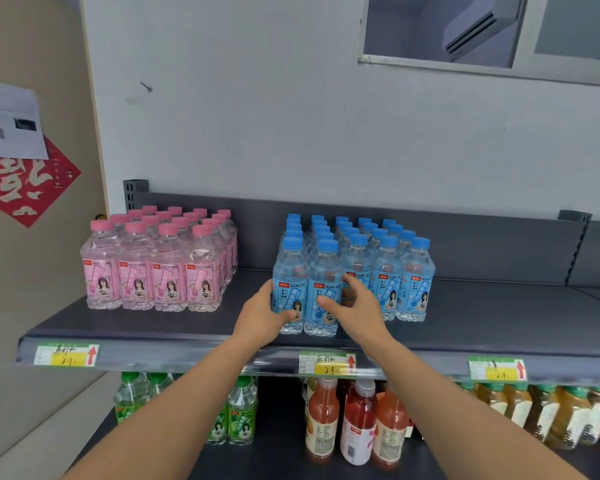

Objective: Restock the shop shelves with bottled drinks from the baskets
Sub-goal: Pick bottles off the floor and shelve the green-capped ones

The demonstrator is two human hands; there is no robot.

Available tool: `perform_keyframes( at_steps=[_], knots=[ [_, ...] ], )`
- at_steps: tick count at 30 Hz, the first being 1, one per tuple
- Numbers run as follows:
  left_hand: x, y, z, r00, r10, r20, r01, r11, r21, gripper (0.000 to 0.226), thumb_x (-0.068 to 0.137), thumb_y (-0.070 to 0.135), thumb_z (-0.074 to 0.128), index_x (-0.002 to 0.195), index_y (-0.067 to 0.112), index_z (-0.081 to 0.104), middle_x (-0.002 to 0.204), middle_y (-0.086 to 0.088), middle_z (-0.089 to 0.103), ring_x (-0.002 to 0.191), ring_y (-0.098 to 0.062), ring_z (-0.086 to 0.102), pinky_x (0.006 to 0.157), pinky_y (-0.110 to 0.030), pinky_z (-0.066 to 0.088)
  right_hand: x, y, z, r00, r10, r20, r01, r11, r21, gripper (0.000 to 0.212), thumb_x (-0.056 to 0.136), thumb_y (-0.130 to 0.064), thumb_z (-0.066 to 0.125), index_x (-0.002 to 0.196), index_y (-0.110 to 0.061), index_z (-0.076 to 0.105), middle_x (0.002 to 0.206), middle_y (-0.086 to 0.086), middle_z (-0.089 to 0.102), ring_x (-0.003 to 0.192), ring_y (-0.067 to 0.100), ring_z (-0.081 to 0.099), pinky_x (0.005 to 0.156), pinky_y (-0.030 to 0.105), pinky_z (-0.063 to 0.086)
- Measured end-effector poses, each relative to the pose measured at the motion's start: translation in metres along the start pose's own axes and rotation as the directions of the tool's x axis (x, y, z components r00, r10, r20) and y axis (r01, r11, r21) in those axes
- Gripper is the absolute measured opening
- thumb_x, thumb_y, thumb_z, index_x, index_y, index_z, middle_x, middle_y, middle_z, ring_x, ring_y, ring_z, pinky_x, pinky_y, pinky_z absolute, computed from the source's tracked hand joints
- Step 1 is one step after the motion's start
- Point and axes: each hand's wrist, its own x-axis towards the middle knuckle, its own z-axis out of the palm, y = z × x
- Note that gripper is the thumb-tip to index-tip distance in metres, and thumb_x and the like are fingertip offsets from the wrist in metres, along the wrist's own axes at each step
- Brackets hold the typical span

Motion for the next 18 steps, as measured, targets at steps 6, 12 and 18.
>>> perform_keyframes(
  at_steps=[6, 12, 18],
  knots=[
    [-0.002, 0.003, 0.003, 1.000, -0.014, -0.011, 0.015, 0.998, 0.057, 0.046, 0.085, 0.022, 0.071, 0.125, 0.023, 0.047, 0.108, 0.009, 0.063, 0.095, -0.011, 0.059, 0.079, -0.027, 0.043, -0.001, 0.000, 0.001, 1.000, 0.008, 0.012, -0.007, 0.996, -0.089, 0.081, 0.081, -0.045, 0.071, 0.149, -0.022, 0.032, 0.142, 0.003, 0.050, 0.129, 0.023, 0.049, 0.105, 0.046, 0.043],
    [-0.019, 0.005, 0.011, 0.985, 0.052, -0.162, -0.007, 0.962, 0.272, 0.042, 0.086, 0.023, 0.069, 0.119, 0.012, 0.045, 0.115, -0.012, 0.054, 0.112, -0.029, 0.049, 0.089, -0.038, 0.043, -0.025, 0.010, -0.007, 0.991, -0.099, -0.085, 0.081, 0.976, -0.202, 0.066, 0.085, -0.037, 0.071, 0.142, -0.019, 0.042, 0.133, 0.000, 0.056, 0.122, 0.017, 0.053, 0.100, 0.036, 0.046],
    [-0.072, 0.000, 0.035, 0.928, 0.272, -0.253, -0.175, 0.921, 0.348, 0.059, 0.090, 0.013, 0.062, 0.143, 0.010, 0.035, 0.129, -0.012, 0.041, 0.124, -0.026, 0.032, 0.102, -0.031, 0.029, -0.073, 0.040, -0.017, 0.928, -0.342, -0.148, 0.268, 0.887, -0.375, 0.034, 0.089, -0.025, 0.065, 0.121, -0.017, 0.058, 0.107, 0.000, 0.060, 0.100, 0.015, 0.056, 0.081, 0.029, 0.048]
  ],
)
